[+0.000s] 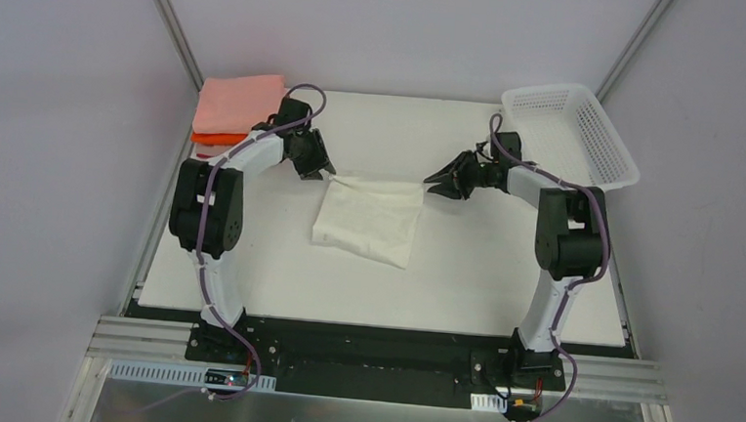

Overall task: Fold and stack the t-shirts
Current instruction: Fold the long partially folded tshirt into a neat square

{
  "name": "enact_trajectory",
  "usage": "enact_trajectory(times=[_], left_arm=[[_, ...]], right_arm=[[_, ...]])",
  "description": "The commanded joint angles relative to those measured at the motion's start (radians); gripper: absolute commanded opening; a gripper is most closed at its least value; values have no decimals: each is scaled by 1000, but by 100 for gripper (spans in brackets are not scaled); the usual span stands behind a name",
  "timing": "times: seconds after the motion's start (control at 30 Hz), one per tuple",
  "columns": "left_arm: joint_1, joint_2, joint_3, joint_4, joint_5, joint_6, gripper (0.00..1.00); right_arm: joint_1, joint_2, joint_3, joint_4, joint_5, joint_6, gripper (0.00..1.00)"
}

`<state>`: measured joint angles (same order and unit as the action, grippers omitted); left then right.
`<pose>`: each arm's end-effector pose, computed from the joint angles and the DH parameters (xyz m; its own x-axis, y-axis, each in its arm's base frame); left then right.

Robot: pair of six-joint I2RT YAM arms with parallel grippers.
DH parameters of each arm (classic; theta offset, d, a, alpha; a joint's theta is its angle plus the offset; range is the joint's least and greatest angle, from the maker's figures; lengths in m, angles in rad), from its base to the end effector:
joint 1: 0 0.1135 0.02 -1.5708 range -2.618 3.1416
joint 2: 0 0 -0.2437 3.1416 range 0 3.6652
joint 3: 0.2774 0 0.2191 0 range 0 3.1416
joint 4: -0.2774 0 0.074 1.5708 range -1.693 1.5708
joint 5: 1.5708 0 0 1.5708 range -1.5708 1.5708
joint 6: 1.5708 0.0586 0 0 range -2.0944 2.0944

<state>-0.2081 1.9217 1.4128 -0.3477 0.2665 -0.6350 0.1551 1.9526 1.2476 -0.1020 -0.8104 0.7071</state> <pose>0.3907 -0.0983 0.1934 -0.8135 -0.4131 -0.4093 -0.1422 0.8238 -0.5487 0.3781 0.1021 0.1662 -0.9333 0.3073 -0.1859 0.0062 0.5313 0.8472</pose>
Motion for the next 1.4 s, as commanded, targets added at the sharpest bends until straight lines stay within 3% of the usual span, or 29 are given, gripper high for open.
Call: enact_trajectory(times=[0.0,0.1,0.13,0.17,0.43,0.67,1.07,1.2,1.37], left_arm=[[39,-14,54,1,-65,31,54],[39,-70,45,0,-69,30,88],[39,-96,40,1,-69,27,94],[38,-121,28,1,-66,22,98],[-25,-182,-12,44,81,7,99],[-68,-3,120,70,218,-4,99],[-46,230,238,50,75,-1,99],[-42,215,209,48,70,11,99],[-42,86,210,24,40,53,99]], right_arm=[[-41,24,98,17,44,12,53],[-40,-8,123,-52,97,-21,84],[-38,-30,118,-63,121,-29,97],[-37,-55,105,-75,145,-31,99],[92,-227,-49,-49,227,-32,99],[162,-188,-20,60,242,-20,100],[134,127,187,79,258,-29,100],[130,165,237,33,258,-49,99],[134,79,272,-58,293,-93,100]])
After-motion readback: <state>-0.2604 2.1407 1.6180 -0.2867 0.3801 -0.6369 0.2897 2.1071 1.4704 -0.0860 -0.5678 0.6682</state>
